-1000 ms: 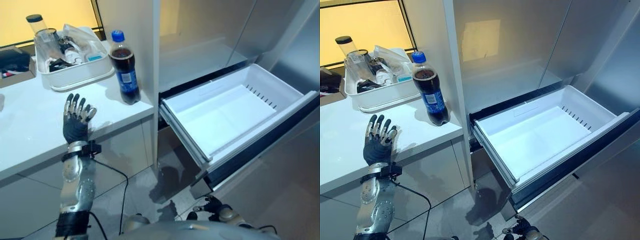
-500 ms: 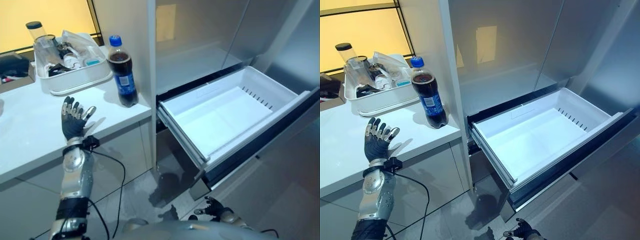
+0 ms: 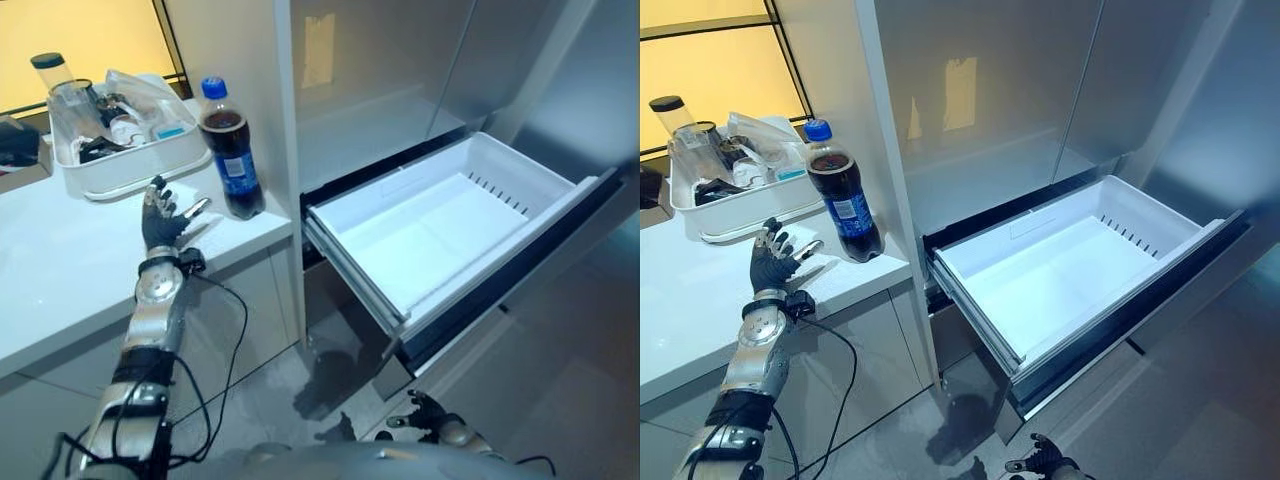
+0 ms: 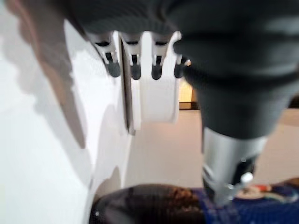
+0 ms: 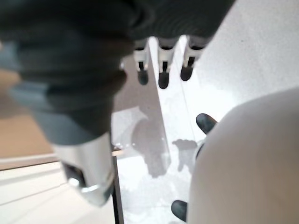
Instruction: Take the drinks into the refrigerator
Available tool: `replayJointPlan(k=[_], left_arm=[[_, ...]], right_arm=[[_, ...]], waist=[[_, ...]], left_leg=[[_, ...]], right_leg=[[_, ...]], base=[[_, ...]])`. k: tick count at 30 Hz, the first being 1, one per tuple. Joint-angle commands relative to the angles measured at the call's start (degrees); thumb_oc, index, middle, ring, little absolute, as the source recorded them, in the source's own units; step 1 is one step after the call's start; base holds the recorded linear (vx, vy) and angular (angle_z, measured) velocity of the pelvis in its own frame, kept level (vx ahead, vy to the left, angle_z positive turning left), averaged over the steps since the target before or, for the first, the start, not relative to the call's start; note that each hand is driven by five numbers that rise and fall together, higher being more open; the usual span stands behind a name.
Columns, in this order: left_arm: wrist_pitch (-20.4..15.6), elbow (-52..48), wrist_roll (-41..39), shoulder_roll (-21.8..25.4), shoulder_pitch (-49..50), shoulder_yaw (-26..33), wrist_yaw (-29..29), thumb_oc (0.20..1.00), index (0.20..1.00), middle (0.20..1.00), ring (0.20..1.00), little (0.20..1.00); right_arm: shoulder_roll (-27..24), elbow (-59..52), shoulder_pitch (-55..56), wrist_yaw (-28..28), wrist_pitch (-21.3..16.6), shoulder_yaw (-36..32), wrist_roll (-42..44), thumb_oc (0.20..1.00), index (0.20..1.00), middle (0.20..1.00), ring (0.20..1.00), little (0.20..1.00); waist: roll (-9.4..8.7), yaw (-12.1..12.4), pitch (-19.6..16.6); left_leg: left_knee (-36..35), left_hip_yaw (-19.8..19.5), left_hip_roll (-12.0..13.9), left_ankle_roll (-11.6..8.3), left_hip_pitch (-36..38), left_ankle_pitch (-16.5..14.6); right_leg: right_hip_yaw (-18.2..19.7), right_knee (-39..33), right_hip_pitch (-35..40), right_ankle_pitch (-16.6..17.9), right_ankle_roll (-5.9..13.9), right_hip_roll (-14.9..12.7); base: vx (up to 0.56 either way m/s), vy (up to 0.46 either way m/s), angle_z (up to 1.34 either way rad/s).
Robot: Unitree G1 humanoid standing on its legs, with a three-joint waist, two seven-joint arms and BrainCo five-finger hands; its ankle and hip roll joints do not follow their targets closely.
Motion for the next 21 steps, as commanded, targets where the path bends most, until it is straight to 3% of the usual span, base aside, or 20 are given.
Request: replayJointPlan(k=[1,13,21], left_arm=[[-0.11,4.38,0.3,2.56,-8.0,-1.75,-1.38,1.0,1.0,1.0,1.0,1.0],[2.15,18.73,-2.22,5.88,-20.12,-7.26,-4.0,1.0,1.0,1.0,1.0,1.0],[3.73,25.25,-1.33,4.1,-26.59,-11.28,-6.53,1.0,1.0,1.0,1.0,1.0]], right_arm=[[0.39,1.28,-1.33,-0.68,-0.7,2.84,-0.18,1.0,1.0,1.0,1.0,1.0],[0.25,3.0,-1.38,-0.83,-0.38,3.55,1.0,1.0,1.0,1.0,1.0,1.0],[0.45,4.05,-2.17,-0.81,-0.18,4.25,1.72,1.0,1.0,1.0,1.0,1.0]], waist=[[0.03,-1.59,1.41],[0.56,-3.65,0.95],[0.62,-4.53,1.03]], left_leg=[[0.01,-0.84,-2.02,0.7,-1.92,-2.56],[0.01,0.41,-1.96,0.61,-1.8,-2.6],[0.01,0.6,-2.05,0.66,-2.04,-2.59]], right_leg=[[-2.18,3.03,3.22,-2.53,4.58,-2.28],[-0.94,2.78,2.72,-2.19,4.9,-1.79],[-0.49,2.71,2.39,-1.85,5.02,-1.81]], base=[[0.01,-0.008,-0.03],[0.01,0.0,-0.04],[0.0,0.0,0.0]])
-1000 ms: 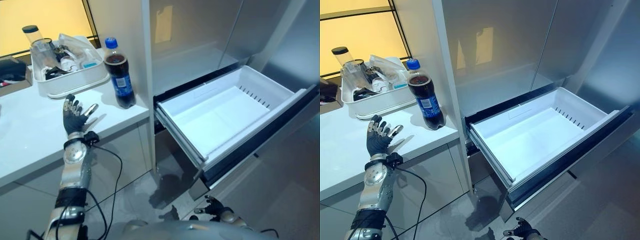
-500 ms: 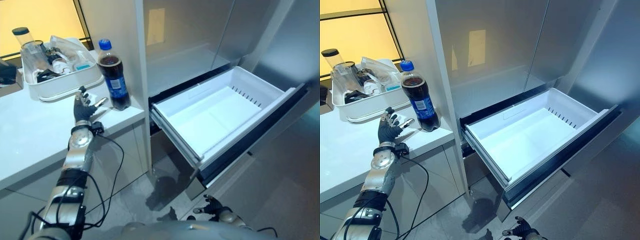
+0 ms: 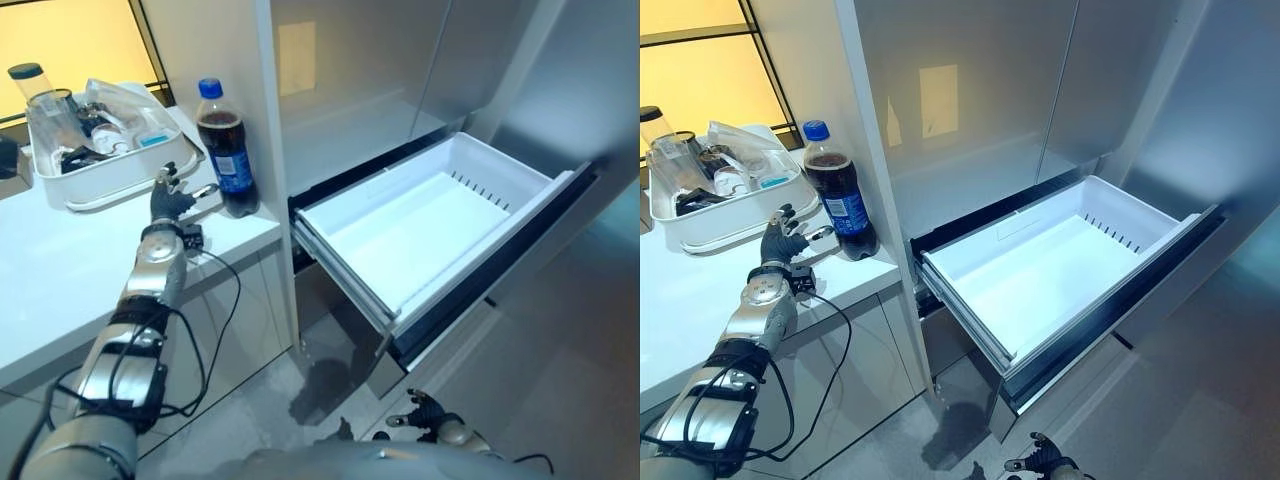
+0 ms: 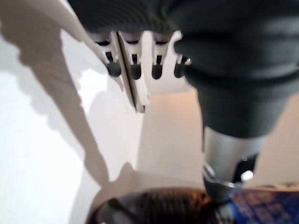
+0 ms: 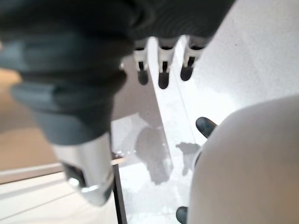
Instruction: Take the drinks into the refrigerator
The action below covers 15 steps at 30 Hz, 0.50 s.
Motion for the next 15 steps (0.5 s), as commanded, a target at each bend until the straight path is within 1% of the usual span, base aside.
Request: replayJointPlan(k=[1,3,6,7,10,12,15], left_arm=[[-0.49,4.77,0.11,-1.75,-11.01,-3.52,-4.06,1.0,1.0,1.0,1.0,1.0],[-0.22,3.58,0.74,-1.39,-11.47,-5.26,-6.6,1.0,1.0,1.0,1.0,1.0],[0.19,4.02,1.18,-1.67,-12.39,-6.42,-7.94,1.0,1.0,1.0,1.0,1.0],[0.09,2.18,1.32,-1.04,-12.31,-7.58,-10.35,1.0,1.0,1.0,1.0,1.0],[-0.02,0.71,1.8,-0.15,-11.09,-7.75,-10.93,1.0,1.0,1.0,1.0,1.0],[-0.18,0.41,3.81,0.76,-10.39,-7.31,-10.08,1.0,1.0,1.0,1.0,1.0],[-0.76,0.26,4.64,1.84,-8.64,-5.85,-9.34,1.0,1.0,1.0,1.0,1.0]], right_arm=[[0.1,3.03,-2.17,-0.07,-0.08,3.63,0.76,1.0,1.0,1.0,1.0,1.0],[0.27,3.1,-2.23,0.36,0.03,3.65,0.97,1.0,1.0,1.0,1.0,1.0],[0.31,3.5,-2.6,0.68,0.11,3.59,1.24,1.0,1.0,1.0,1.0,1.0],[0.44,3.5,-2.69,1.21,0.02,3.17,1.92,1.0,1.0,1.0,1.0,1.0],[0.5,3.6,-3.24,1.58,-0.04,2.89,2.05,1.0,1.0,1.0,1.0,1.0],[0.54,3.68,-3.21,1.73,-0.13,2.9,1.73,1.0,1.0,1.0,1.0,1.0],[-0.02,3.9,-2.64,1.93,-0.31,2.67,1.57,1.0,1.0,1.0,1.0,1.0]], waist=[[1.22,-2.72,2.52],[1.27,-2.69,2.56],[1.31,-2.65,2.56],[1.39,-2.63,2.54],[1.57,-2.21,2.6],[1.66,-2.02,2.72],[1.67,-1.93,2.86]], left_leg=[[0.01,-0.89,-1.87,0.69,-1.92,-2.57],[0.01,-0.94,-1.94,0.72,-2.07,-2.52],[0.01,-1.05,-2.0,0.75,-2.18,-2.44],[0.01,-1.02,-2.09,0.77,-2.26,-2.39],[0.01,-0.87,-2.14,0.82,-2.3,-2.3],[0.01,-0.72,-2.16,0.89,-2.26,-2.3],[0.01,-0.67,-2.19,0.92,-2.25,-2.34]], right_leg=[[-1.73,2.72,3.18,-2.29,5.07,-1.83],[-1.7,2.65,3.14,-2.19,5.14,-1.87],[-1.72,2.59,3.08,-2.13,5.14,-1.91],[-1.79,2.52,3.03,-1.95,5.23,-2.0],[-1.68,2.4,2.93,-1.69,5.3,-2.15],[-1.58,2.34,2.86,-1.55,5.31,-2.24],[-1.53,2.39,2.75,-1.55,5.29,-2.28]], base=[[0.0,0.0,0.0],[0.0,0.0,0.0],[0.0,0.0,0.0],[0.0,0.0,0.0],[0.0,0.0,0.0],[-0.01,0.005,-0.02],[-0.02,0.009,-0.08]])
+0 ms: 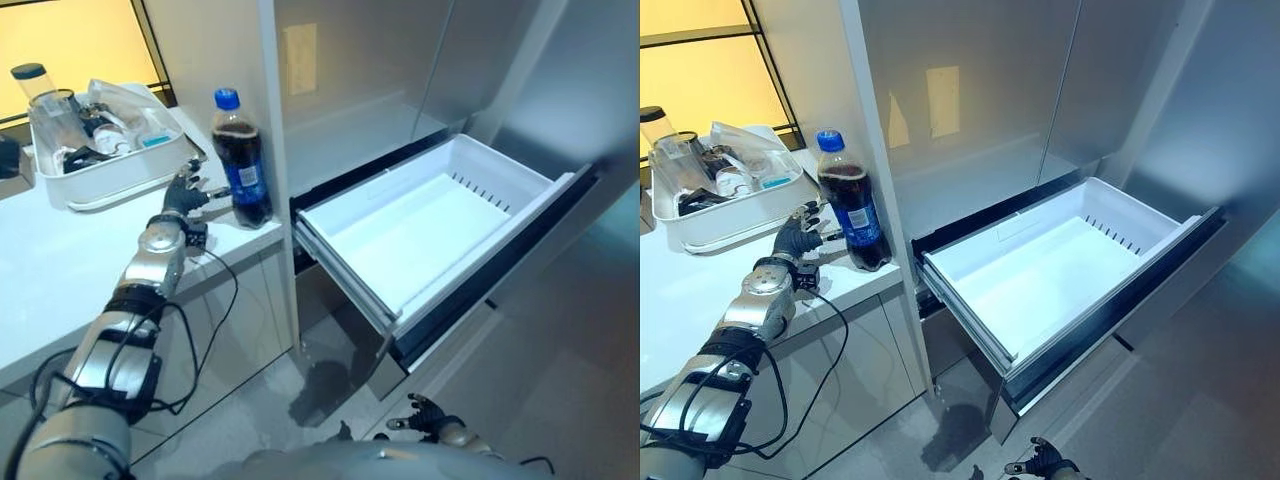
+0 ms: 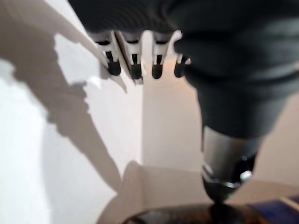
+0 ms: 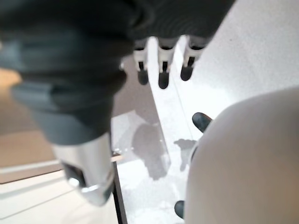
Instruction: Take the drinks into the refrigerator
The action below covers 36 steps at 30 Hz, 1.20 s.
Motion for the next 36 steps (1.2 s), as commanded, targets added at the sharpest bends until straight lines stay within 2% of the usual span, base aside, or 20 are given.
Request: replayJointPlan(k=[1,11,16,17,22,23,26,29,31,32,33,36], left_arm=[[-2.29,0.96,2.54,-0.88,-6.74,0.5,-1.2,1.0,1.0,1.0,1.0,1.0],[-3.36,-1.89,2.85,0.77,-2.72,3.25,0.16,1.0,1.0,1.0,1.0,1.0],[-4.18,-7.06,-0.62,2.08,1.41,4.32,-2.36,1.0,1.0,1.0,1.0,1.0],[-4.22,-10.52,-1.94,3.75,3.77,4.5,-4.61,1.0,1.0,1.0,1.0,1.0],[-4.04,-13.4,1.06,5.05,6.31,4.83,-4.55,1.0,1.0,1.0,1.0,1.0],[-4.24,-13.14,4.64,5.0,7.09,5.85,-2.72,1.0,1.0,1.0,1.0,1.0],[-4.57,-12.43,8.19,4.69,8.31,8.22,0.71,1.0,1.0,1.0,1.0,1.0],[-4.79,-11.99,13.12,1.86,9.32,12.47,8.46,1.0,1.0,1.0,1.0,1.0],[-5.25,-12.22,13.87,-1.24,10.63,15.54,13.15,1.0,1.0,1.0,1.0,1.0],[-5.25,-12.23,13.88,-1.25,10.65,15.55,13.15,1.0,1.0,1.0,1.0,1.0],[-5.67,-11.5,11.95,-3.14,10.93,18.01,16.13,1.0,1.0,1.0,1.0,1.0],[-5.86,-10.12,10.7,-3.06,10.85,19.03,17.07,1.0,1.0,1.0,1.0,1.0]], right_arm=[[-0.19,2.64,-1.99,0.62,-0.4,2.64,0.34,1.0,1.0,1.0,1.0,1.0],[-0.93,1.61,-2.62,0.53,-0.79,1.94,0.59,1.0,1.0,1.0,1.0,1.0],[-1.06,1.3,-2.98,0.89,-0.76,1.01,0.68,1.0,1.0,1.0,1.0,1.0],[-0.82,1.36,-2.94,1.24,-0.68,0.69,0.61,1.0,1.0,1.0,1.0,1.0],[-0.36,1.71,-2.65,1.89,-0.69,0.56,0.06,1.0,1.0,1.0,1.0,1.0],[-0.45,1.66,-2.19,1.87,-1.0,0.32,0.02,1.0,1.0,1.0,1.0,1.0],[-0.82,1.1,-1.66,1.66,-1.47,0.31,-0.27,1.0,1.0,1.0,1.0,1.0],[-0.74,0.12,-1.34,0.88,-2.14,0.34,-0.59,1.0,1.0,1.0,1.0,1.0],[-0.83,-1.05,-0.93,-0.2,-2.64,0.1,-0.48,1.0,1.0,1.0,1.0,1.0],[-0.84,-1.06,-0.92,-0.2,-2.64,0.11,-0.48,1.0,1.0,1.0,1.0,1.0],[-0.99,-1.73,-0.87,-1.0,-2.76,0.04,-0.41,1.0,1.0,1.0,1.0,1.0],[-1.27,-1.92,-0.87,-1.34,-2.73,-0.06,-0.22,1.0,1.0,1.0,1.0,1.0]], waist=[[1.48,-2.34,3.08],[1.18,-1.7,3.21],[1.05,-1.14,3.49],[1.03,-0.79,3.53],[0.93,-0.32,3.66],[0.81,-0.22,3.78],[0.66,-0.17,3.74],[0.38,-0.32,3.82],[0.07,-0.45,3.89],[0.08,-0.46,3.89],[-0.11,-0.55,3.91],[-0.13,-0.55,3.93]], left_leg=[[0.01,-0.95,-2.01,0.89,-1.91,-2.36],[0.01,-1.35,-2.18,1.01,-2.03,-2.34],[0.01,-1.45,-2.21,1.05,-2.06,-2.28],[0.01,-1.43,-2.25,1.05,-2.09,-2.26],[0.01,-1.42,-2.25,1.11,-1.96,-2.33],[0.01,-1.46,-2.22,1.13,-1.94,-2.3],[0.01,-1.45,-2.17,1.12,-1.95,-2.32],[0.01,-1.45,-2.06,1.12,-1.88,-2.35],[0.01,-1.52,-1.98,1.1,-1.88,-2.42],[0.01,-1.53,-1.98,1.1,-1.88,-2.42],[0.01,-1.49,-1.86,1.06,-1.89,-2.45],[0.01,-1.39,-1.83,1.04,-1.83,-2.46]], right_leg=[[-2.13,2.42,3.41,-1.94,5.52,-2.19],[-2.54,2.77,3.36,-1.9,5.53,-2.42],[-2.57,2.83,3.26,-1.82,5.51,-2.43],[-2.56,2.79,3.24,-1.77,5.52,-2.42],[-2.61,2.71,3.25,-1.7,5.46,-2.45],[-2.66,2.76,3.3,-1.75,5.44,-2.49],[-2.75,2.82,3.27,-1.78,5.46,-2.51],[-2.67,2.8,3.28,-1.9,5.32,-2.43],[-2.68,2.78,3.21,-2.02,5.23,-2.34],[-2.68,2.78,3.21,-2.02,5.23,-2.34],[-2.66,2.74,3.22,-2.08,5.18,-2.27],[-2.63,2.72,3.32,-2.12,5.17,-2.21]], base=[[-0.02,0.002,-0.05],[0.0,0.0,0.0],[0.0,0.0,0.0],[0.0,0.0,0.0],[0.0,0.0,0.0],[0.0,0.0,0.0],[0.0,0.0,0.0],[0.0,0.0,0.0],[0.0,0.0,0.0],[0.0,0.0,0.0],[0.0,0.0,0.0],[0.0,0.0,0.0]])
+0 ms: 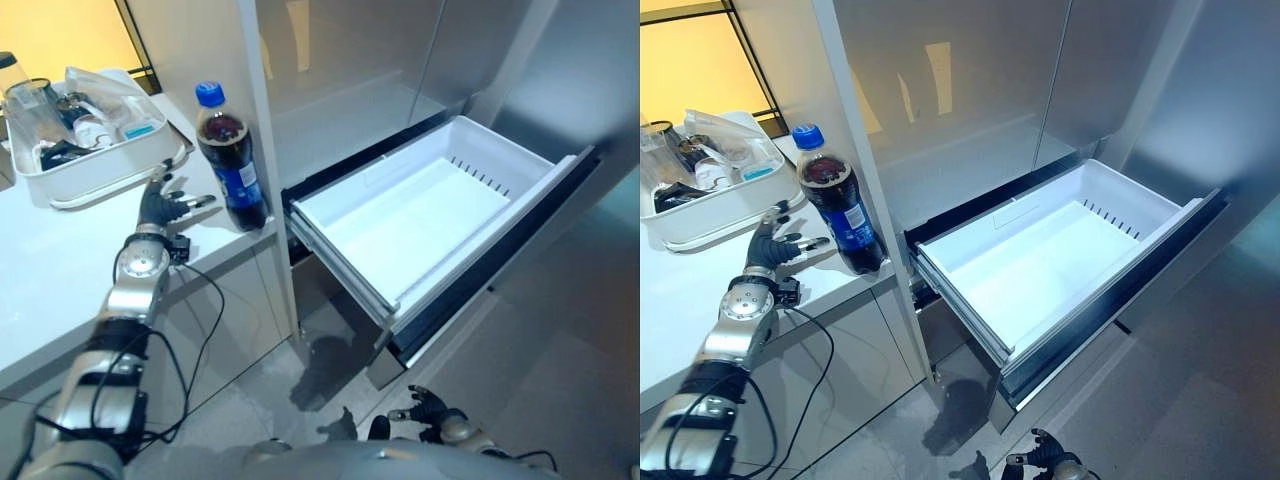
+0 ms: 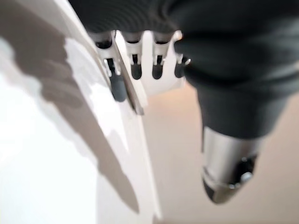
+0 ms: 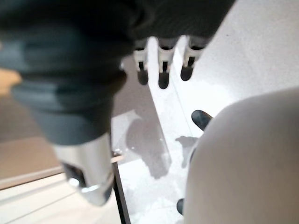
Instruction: Take the drinks into the refrigerator
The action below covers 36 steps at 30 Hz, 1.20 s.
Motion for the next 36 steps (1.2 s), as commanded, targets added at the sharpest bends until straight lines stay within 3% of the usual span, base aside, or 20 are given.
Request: replayJointPlan(k=[1,11,17,22,26,31,36], left_arm=[[-1.43,4.92,-1.94,2.0,-2.36,2.79,4.31,1.0,1.0,1.0,1.0,1.0],[-1.66,4.88,-2.67,1.3,-1.44,3.84,5.18,1.0,1.0,1.0,1.0,1.0],[-1.7,3.89,-3.82,2.4,-0.46,3.15,2.05,1.0,1.0,1.0,1.0,1.0],[-2.66,-0.48,-4.95,4.27,2.75,3.55,-1.82,1.0,1.0,1.0,1.0,1.0],[-4.14,-11.37,-7.48,6.36,11.42,5.19,-8.86,1.0,1.0,1.0,1.0,1.0],[-3.7,-19.5,-7.68,9.29,18.19,7.03,-13.77,1.0,1.0,1.0,1.0,1.0],[-4.19,-24.71,-17.5,12.04,23.88,8.02,-21.77,1.0,1.0,1.0,1.0,1.0]], right_arm=[[-0.54,0.74,-0.78,-1.51,-1.35,1.62,-0.34,1.0,1.0,1.0,1.0,1.0],[-0.56,0.68,0.02,-1.82,-1.39,1.43,-0.26,1.0,1.0,1.0,1.0,1.0],[-0.92,0.6,-0.24,-1.5,-1.13,0.92,0.19,1.0,1.0,1.0,1.0,1.0],[-1.25,1.34,-0.83,-0.95,-1.02,-0.47,1.1,1.0,1.0,1.0,1.0,1.0],[-1.92,2.53,-1.29,0.65,-0.71,-2.61,1.42,1.0,1.0,1.0,1.0,1.0],[-2.36,2.75,-1.37,2.02,-0.48,-3.94,1.29,1.0,1.0,1.0,1.0,1.0],[-2.16,2.86,-1.53,3.83,-0.15,-3.67,1.06,1.0,1.0,1.0,1.0,1.0]], waist=[[-0.19,-0.49,0.48],[-0.2,-0.57,0.42],[-0.08,-0.38,0.5],[0.15,0.1,0.58],[0.34,1.47,1.09],[0.44,2.58,1.28],[0.48,3.62,1.32]], left_leg=[[0.02,-1.29,-2.29,1.1,-1.96,-2.4],[0.02,-1.22,-2.36,1.09,-1.95,-2.46],[0.02,-1.29,-2.4,1.09,-1.93,-2.43],[0.02,-1.23,-2.41,1.08,-2.03,-2.33],[0.02,-1.37,-2.45,1.22,-2.23,-2.22],[0.02,-1.75,-2.65,1.32,-2.44,-2.23],[0.02,-2.06,-2.78,1.36,-2.6,-2.11]], right_leg=[[-2.75,2.76,3.29,-1.99,4.93,-2.45],[-2.79,2.6,3.42,-2.11,4.88,-2.29],[-2.74,2.73,3.42,-2.14,4.92,-2.26],[-2.61,2.65,3.29,-2.03,4.92,-2.28],[-2.57,2.55,3.03,-1.75,4.99,-2.53],[-2.94,2.57,3.04,-1.7,4.99,-2.66],[-3.13,2.62,3.09,-1.62,5.01,-2.83]], base=[[0.0,0.0,0.0],[0.0,0.0,0.0],[0.0,0.0,0.0],[0.0,0.001,-0.01],[0.0,0.0,0.0],[0.0,0.0,0.0],[0.0,0.0,0.0]])
